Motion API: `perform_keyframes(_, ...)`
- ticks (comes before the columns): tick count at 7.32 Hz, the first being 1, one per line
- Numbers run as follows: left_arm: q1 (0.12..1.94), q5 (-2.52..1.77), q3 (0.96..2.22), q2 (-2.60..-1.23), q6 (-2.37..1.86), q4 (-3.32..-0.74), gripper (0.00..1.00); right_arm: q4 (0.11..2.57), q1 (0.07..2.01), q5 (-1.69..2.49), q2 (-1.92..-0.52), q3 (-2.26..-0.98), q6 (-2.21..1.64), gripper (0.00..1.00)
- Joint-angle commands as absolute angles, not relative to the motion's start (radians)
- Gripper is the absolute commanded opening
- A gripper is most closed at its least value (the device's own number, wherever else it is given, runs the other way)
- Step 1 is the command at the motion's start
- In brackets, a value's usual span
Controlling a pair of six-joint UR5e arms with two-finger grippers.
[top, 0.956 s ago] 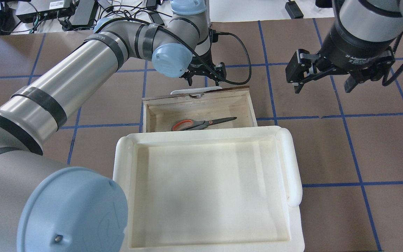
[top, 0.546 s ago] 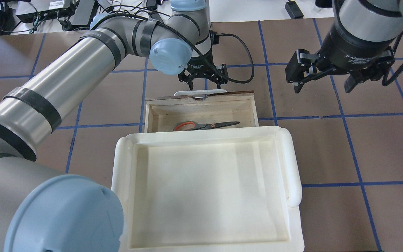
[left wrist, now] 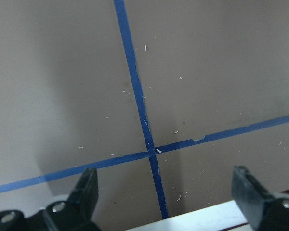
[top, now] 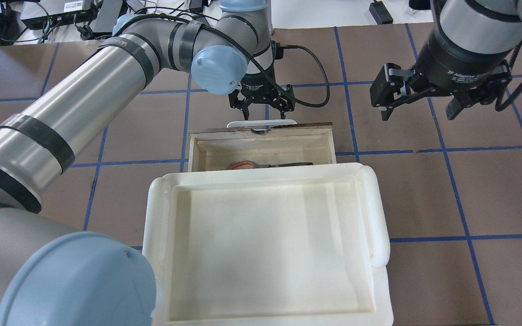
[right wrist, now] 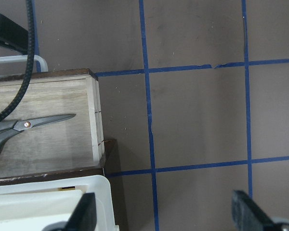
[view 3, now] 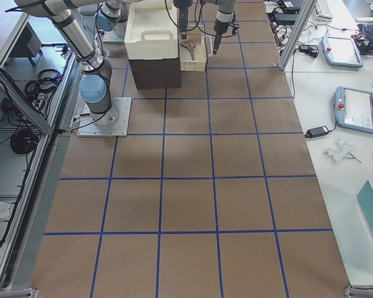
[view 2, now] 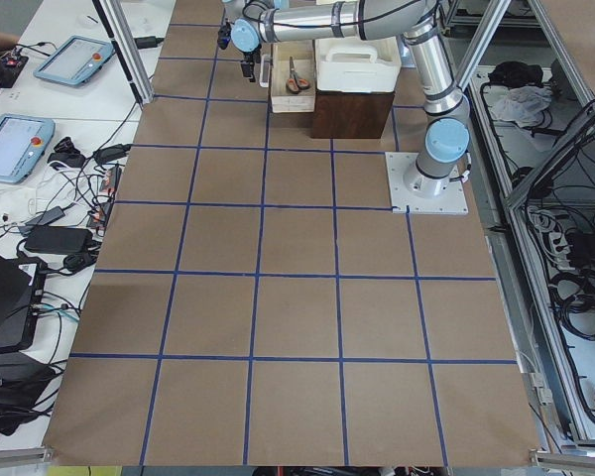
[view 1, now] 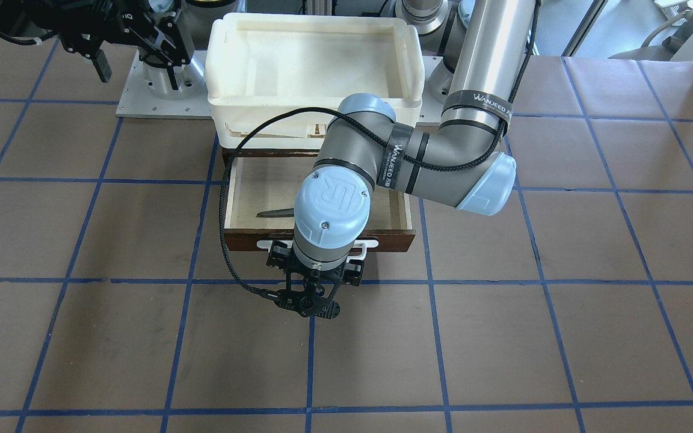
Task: Put scissors in drawer and close it
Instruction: 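Lower the left gripper onto the drawer front and push it closed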
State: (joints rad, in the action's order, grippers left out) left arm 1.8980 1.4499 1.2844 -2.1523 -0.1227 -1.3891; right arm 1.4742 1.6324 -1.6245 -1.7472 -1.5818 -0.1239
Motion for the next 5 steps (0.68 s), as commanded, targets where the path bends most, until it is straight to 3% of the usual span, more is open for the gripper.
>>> perform_keyframes(1, 1.896, 1.450, 1.285, -2.134, -0.123, -1.422, 1.00, 1.474, 1.632, -1.624, -1.747, -1.582, -0.124, 1.00)
perform_keyframes(5, 1.898, 1.450, 1.302, -2.106, -0.121, -1.473, 1.00, 1.474, 1.631, -1.624, -1.749, -1.583, -0.126, 1.00)
